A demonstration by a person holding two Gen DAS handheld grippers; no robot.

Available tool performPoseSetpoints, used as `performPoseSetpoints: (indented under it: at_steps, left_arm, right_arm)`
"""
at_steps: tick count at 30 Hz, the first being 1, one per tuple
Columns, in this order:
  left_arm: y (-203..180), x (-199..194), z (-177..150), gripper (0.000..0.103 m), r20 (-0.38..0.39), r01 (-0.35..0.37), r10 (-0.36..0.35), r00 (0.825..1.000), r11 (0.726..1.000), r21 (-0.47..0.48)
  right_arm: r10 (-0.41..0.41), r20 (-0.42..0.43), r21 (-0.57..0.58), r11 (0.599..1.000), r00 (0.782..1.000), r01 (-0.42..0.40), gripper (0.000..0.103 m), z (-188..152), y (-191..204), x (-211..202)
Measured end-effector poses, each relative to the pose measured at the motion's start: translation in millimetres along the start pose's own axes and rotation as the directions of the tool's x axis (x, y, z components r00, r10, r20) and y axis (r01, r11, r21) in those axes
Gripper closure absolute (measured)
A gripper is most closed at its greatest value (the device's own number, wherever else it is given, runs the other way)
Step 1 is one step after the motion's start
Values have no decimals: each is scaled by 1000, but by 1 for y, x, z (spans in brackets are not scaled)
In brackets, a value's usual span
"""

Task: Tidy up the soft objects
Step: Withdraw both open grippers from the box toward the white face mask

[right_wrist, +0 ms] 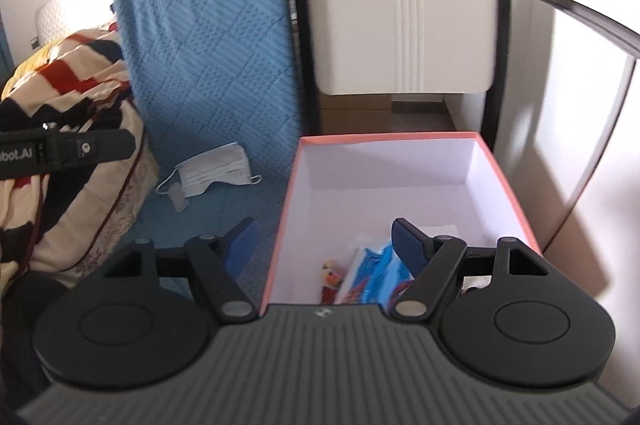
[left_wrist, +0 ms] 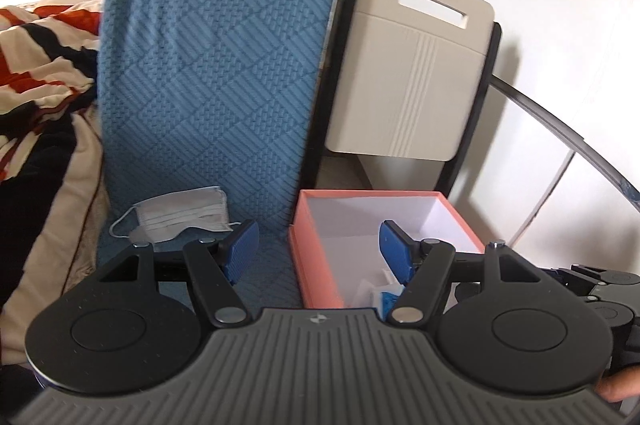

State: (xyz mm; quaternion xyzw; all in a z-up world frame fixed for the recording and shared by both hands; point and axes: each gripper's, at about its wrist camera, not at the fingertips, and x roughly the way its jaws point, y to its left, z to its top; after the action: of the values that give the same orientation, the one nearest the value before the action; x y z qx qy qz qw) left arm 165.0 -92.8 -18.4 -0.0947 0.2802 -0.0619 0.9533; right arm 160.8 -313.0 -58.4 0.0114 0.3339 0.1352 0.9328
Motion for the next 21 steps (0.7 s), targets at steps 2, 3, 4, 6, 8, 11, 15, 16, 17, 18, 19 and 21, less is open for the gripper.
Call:
performPoseSetpoints:
  at_steps: [2, 3, 4, 6, 8, 11, 15, 16, 17, 18, 19, 21]
  left_arm:
    - [10, -4, -4, 31, 24, -15, 15, 1000, 1000, -13]
    - [15, -5, -6, 31, 24, -28, 29, 999, 999, -17]
    - [20, -6, -9, 31, 22, -41, 41, 999, 999, -20]
    - [29, -5, -12, 31, 18, -49, 49, 999, 998, -25]
    - [39, -4, -18, 31, 10, -59, 60, 998, 998, -32]
    - [52, -1, -26, 31, 2, -76, 77, 997, 996, -41]
    - [65, 2, -34, 31, 0, -93, 93, 996, 995, -44]
    - [68, 3, -35, 31, 2, -96, 96, 995, 994, -44]
    - [71, 5, -37, 31, 2, -98, 98, 995, 994, -43]
    - [73, 6, -39, 31, 0, -98, 98, 995, 994, -43]
    - [76, 8, -41, 31, -2, -98, 98, 995, 994, -43]
    - [81, 12, -48, 31, -1, -90, 90, 996, 995, -37]
  right_arm:
    - [17, -1, -7, 1000, 1000, -17, 27, -3, 9, 3]
    - [21, -1, -12, 1000, 1000, -21, 27, -4, 14, 4]
    - [28, 0, -18, 999, 1000, -28, 27, -6, 19, 7]
    - [42, -1, -23, 999, 999, -42, 27, -10, 28, 11]
    - [57, -8, -24, 998, 998, -57, 27, -16, 37, 17]
    - [75, -20, -29, 997, 997, -75, 27, -25, 48, 25]
    - [90, -36, -40, 995, 995, -92, 27, -36, 57, 35]
    - [89, -36, -42, 995, 995, -91, 27, -37, 58, 37]
    - [89, -36, -42, 995, 995, -91, 27, -38, 59, 39]
    - [91, -35, -41, 995, 995, -93, 27, -40, 60, 41]
    - [92, -35, -38, 995, 995, -94, 27, -41, 60, 42]
    - [94, -41, -37, 995, 995, -96, 27, -44, 61, 46]
